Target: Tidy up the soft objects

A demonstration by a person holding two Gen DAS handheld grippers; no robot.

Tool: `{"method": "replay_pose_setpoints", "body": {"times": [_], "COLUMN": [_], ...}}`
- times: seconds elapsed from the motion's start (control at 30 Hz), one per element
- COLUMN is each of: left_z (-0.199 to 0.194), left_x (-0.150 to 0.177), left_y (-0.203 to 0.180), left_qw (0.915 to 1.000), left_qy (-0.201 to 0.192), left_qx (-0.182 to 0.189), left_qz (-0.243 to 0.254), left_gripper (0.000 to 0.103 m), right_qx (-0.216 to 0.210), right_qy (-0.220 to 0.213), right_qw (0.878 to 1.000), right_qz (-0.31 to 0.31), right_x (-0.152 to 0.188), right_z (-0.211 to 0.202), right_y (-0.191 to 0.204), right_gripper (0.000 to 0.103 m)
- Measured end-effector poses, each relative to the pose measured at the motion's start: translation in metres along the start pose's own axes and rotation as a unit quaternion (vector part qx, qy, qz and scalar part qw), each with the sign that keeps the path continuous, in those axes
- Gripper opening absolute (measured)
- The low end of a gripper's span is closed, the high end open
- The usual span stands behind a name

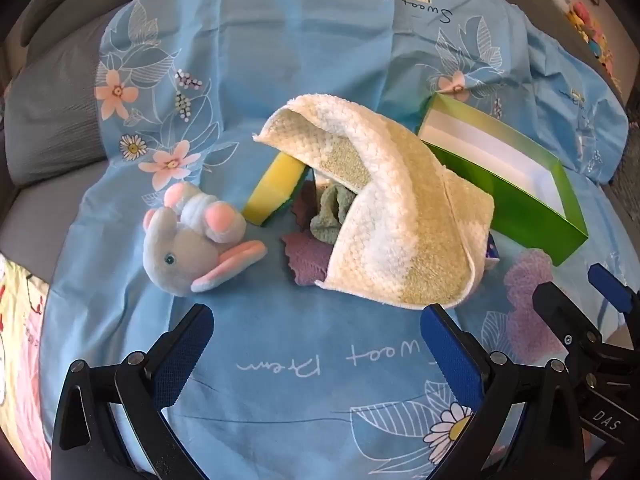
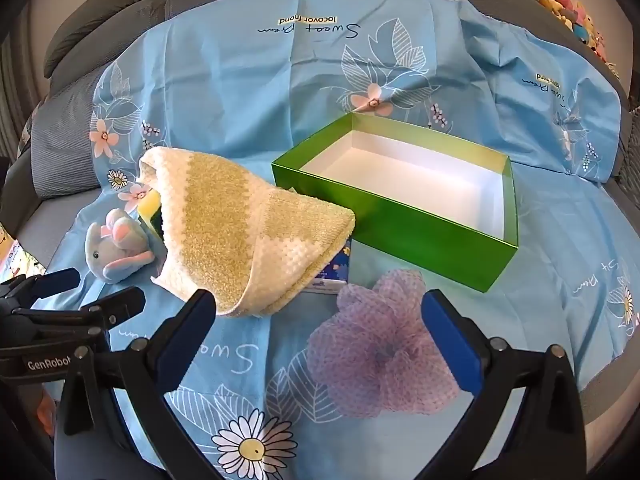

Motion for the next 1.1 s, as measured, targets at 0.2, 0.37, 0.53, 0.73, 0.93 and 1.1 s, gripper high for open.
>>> {"method": "replay_pose_setpoints", "body": {"times": [0.2,0.37,0.53,0.73,0.93,1.1], "left_z": [-0.0022,-0.0034,-0.0021,-0.0034,-0.0051,-0.0053], "left_x": [-0.0034,-0.0035,-0.0034,-0.0017,-0.0033,-0.0030], "left_y": [0.0002,0.0039,0.0036,0.0018,0.0012,0.0014], "left_qw": [0.9999,0.9999,0.9999,0.9996,0.9995,0.9995], "left_qy": [-0.011,-0.014,-0.017,-0.026,-0.028,-0.028], "left_qx": [0.006,0.005,-0.001,-0.006,-0.007,-0.008], "left_qz": [-0.003,-0.001,0.003,0.010,0.012,0.013], "left_gripper": [0.103,0.103,0.103,0.103,0.103,0.103], "right_qx": [-0.005,-0.004,-0.015,-0.016,-0.016,-0.018], "right_qy": [0.008,0.007,0.004,0.001,0.002,0.001], "right_qw": [1.000,1.000,1.000,1.000,1.000,1.000], "right_qz": [-0.001,-0.002,0.007,0.009,0.008,0.005], "right_x": [0.0008,-0.0007,0.0020,0.0021,0.0017,0.0013], "right_z": [0.0038,0.0034,0.0050,0.0032,0.0023,0.0015], "right_y": [0.0000,0.0025,-0.0008,-0.0013,-0.0005,0.0000], "right_gripper": [0.103,0.103,0.103,0.103,0.103,0.103]}}
Point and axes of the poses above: each gripper's, at about its wrist camera, not at the fingertips, and z roughly the way its jaws point, y to its left, x to its underside, the point moved 1 cm from there along z, roughly the way its jaws point, and after that the axes turned 12 degrees about x, right-handed, at the moved point
